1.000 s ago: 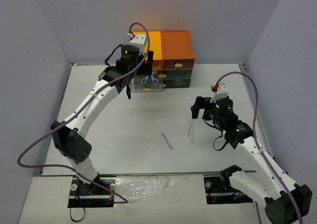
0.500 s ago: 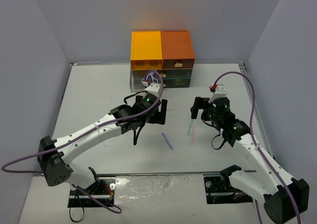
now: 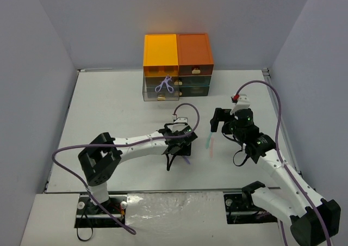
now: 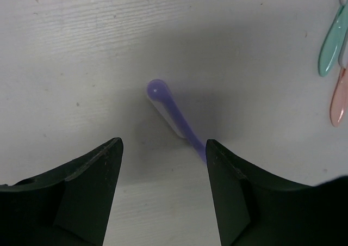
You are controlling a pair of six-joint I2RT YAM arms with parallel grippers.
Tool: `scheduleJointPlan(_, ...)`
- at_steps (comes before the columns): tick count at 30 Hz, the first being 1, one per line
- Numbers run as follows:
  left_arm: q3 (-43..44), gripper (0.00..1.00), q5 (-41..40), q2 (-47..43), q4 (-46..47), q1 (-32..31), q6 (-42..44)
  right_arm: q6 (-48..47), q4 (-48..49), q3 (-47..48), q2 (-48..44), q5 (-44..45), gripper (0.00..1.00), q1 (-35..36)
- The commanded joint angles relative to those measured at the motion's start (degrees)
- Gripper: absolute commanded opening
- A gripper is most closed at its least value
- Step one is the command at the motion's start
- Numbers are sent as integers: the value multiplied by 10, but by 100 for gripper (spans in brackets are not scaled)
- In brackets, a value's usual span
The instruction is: Organize the makeup
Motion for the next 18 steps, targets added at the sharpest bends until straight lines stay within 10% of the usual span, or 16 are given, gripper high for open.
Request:
scheduleJointPlan(1,44,57,8,24,32,-1,-36,4,14,-1,-17,16,100,-3)
scheduleJointPlan(11,29,50,9,58,23,0,-64,-6,9,-5,-28,17,100,-3)
scheduleJointPlan(18,3,20,8,52,8,1,-79,-12,10,-6,-31,21,100,-3)
